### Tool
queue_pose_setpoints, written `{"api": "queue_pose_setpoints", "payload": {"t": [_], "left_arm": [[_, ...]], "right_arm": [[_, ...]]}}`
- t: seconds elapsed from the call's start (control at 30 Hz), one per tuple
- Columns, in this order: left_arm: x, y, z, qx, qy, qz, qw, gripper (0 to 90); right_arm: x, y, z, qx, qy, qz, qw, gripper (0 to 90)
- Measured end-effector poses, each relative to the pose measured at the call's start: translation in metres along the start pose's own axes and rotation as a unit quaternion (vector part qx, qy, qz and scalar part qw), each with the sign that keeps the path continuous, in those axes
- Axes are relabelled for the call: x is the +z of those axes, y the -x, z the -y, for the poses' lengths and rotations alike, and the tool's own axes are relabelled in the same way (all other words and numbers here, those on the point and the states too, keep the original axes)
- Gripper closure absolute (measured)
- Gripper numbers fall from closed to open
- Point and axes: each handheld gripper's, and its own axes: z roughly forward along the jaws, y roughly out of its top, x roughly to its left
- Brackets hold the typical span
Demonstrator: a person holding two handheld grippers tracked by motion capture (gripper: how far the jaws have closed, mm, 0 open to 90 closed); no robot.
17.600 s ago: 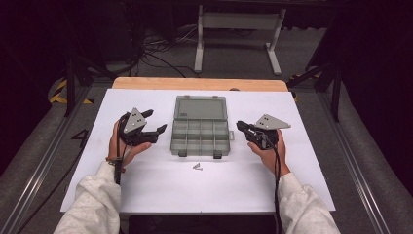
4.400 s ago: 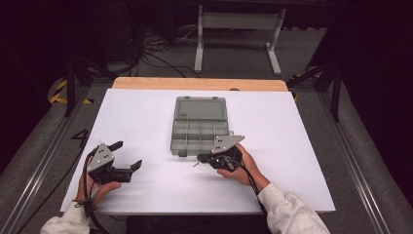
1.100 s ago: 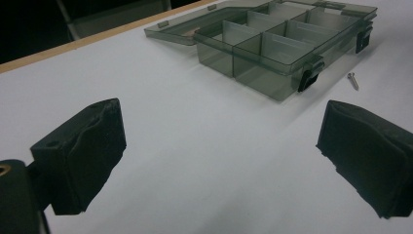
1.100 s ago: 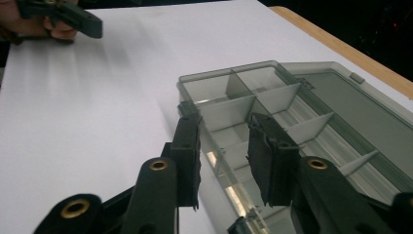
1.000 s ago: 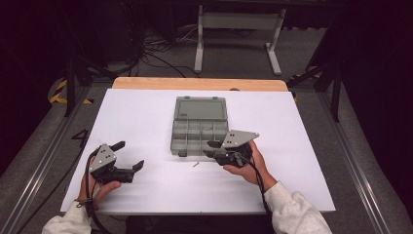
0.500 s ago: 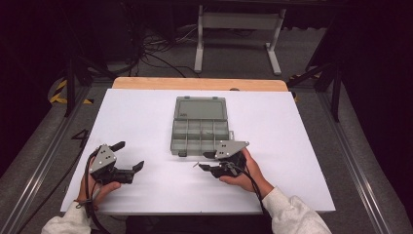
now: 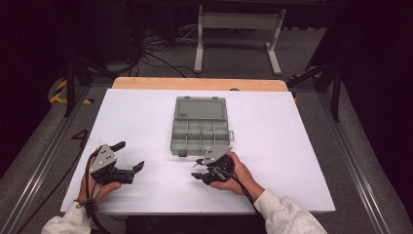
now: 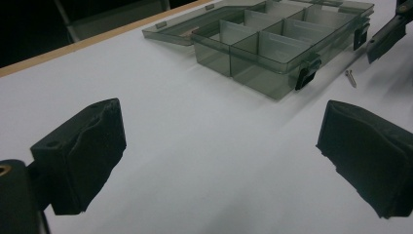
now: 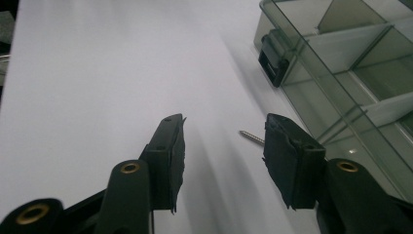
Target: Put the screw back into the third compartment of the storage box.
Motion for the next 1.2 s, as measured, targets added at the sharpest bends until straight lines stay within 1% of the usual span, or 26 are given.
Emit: {"api": "queue_pose_setpoints", "payload": {"t": [0.07, 0.1, 0.17, 0.2, 0.3, 0.33, 0.37, 0.4, 0.43, 0.53, 0.6, 0.77, 0.83, 0.9, 1.0, 1.1, 1.2], "left_arm": [[0.000, 0.000, 0.000, 0.000, 0.000, 0.000, 1.0000, 4.3], [0.000, 0.000, 0.000, 0.001, 0.000, 0.001, 1.0000, 4.4], [0.001, 0.000, 0.000, 0.000, -0.001, 0.002, 1.0000, 4.4], [0.001, 0.000, 0.000, 0.001, -0.002, 0.002, 1.0000, 4.4], [0.001, 0.001, 0.000, 0.001, -0.003, 0.002, 1.0000, 4.4], [0.000, 0.001, 0.000, 0.004, -0.003, 0.001, 1.0000, 4.4], [0.000, 0.001, 0.000, 0.000, -0.002, 0.002, 1.0000, 4.4], [-0.001, 0.000, 0.000, 0.001, -0.004, 0.001, 1.0000, 4.4], [-0.001, 0.000, 0.000, 0.001, -0.004, 0.001, 1.0000, 4.4], [-0.001, 0.001, 0.000, -0.001, -0.002, 0.002, 1.0000, 4.4], [-0.001, 0.001, 0.001, 0.000, -0.001, 0.003, 1.0000, 4.4], [-0.002, 0.002, 0.001, -0.002, 0.000, 0.002, 1.0000, 4.4], [-0.002, 0.002, 0.001, -0.001, -0.002, 0.003, 1.0000, 4.4], [-0.002, 0.003, 0.001, -0.001, -0.001, 0.003, 1.0000, 4.4], [-0.002, 0.003, 0.000, 0.000, 0.000, 0.003, 1.0000, 4.4], [-0.001, 0.002, 0.001, 0.002, -0.003, 0.003, 1.0000, 4.4], [-0.001, 0.001, 0.001, 0.002, -0.003, 0.003, 1.0000, 4.4]], "right_arm": [[0.004, 0.003, 0.001, 0.011, -0.008, 0.006, 0.9999, 50.0], [0.005, 0.004, 0.002, 0.011, -0.009, 0.011, 0.9998, 49.6], [0.007, 0.006, 0.002, 0.020, -0.011, 0.010, 0.9997, 49.1], [0.010, 0.007, 0.002, 0.024, -0.014, 0.018, 0.9995, 48.6], [0.016, 0.009, 0.001, 0.035, -0.017, 0.016, 0.9991, 48.8], [0.016, 0.009, 0.000, 0.037, -0.016, 0.017, 0.9990, 48.7], [0.017, 0.008, -0.001, 0.037, -0.018, 0.019, 0.9989, 49.5], [0.018, 0.008, -0.002, 0.040, -0.019, 0.016, 0.9989, 52.8], [0.018, 0.008, -0.002, 0.040, -0.019, 0.016, 0.9989, 52.8], [0.020, 0.005, -0.003, 0.043, -0.017, 0.014, 0.9988, 57.7], [0.020, 0.006, -0.002, 0.051, -0.015, 0.011, 0.9985, 60.6], [0.021, 0.006, -0.003, 0.051, -0.014, 0.013, 0.9985, 68.7], [0.021, 0.006, -0.003, 0.049, -0.014, 0.012, 0.9986, 69.6], [0.020, 0.006, -0.003, 0.048, -0.012, 0.009, 0.9987, 80.1], [0.021, 0.004, -0.004, 0.038, -0.014, 0.008, 0.9991, 82.4], [0.021, 0.005, -0.004, 0.033, -0.014, 0.000, 0.9993, 85.6], [0.020, 0.006, -0.004, 0.030, -0.014, -0.005, 0.9994, 86.4]]}}
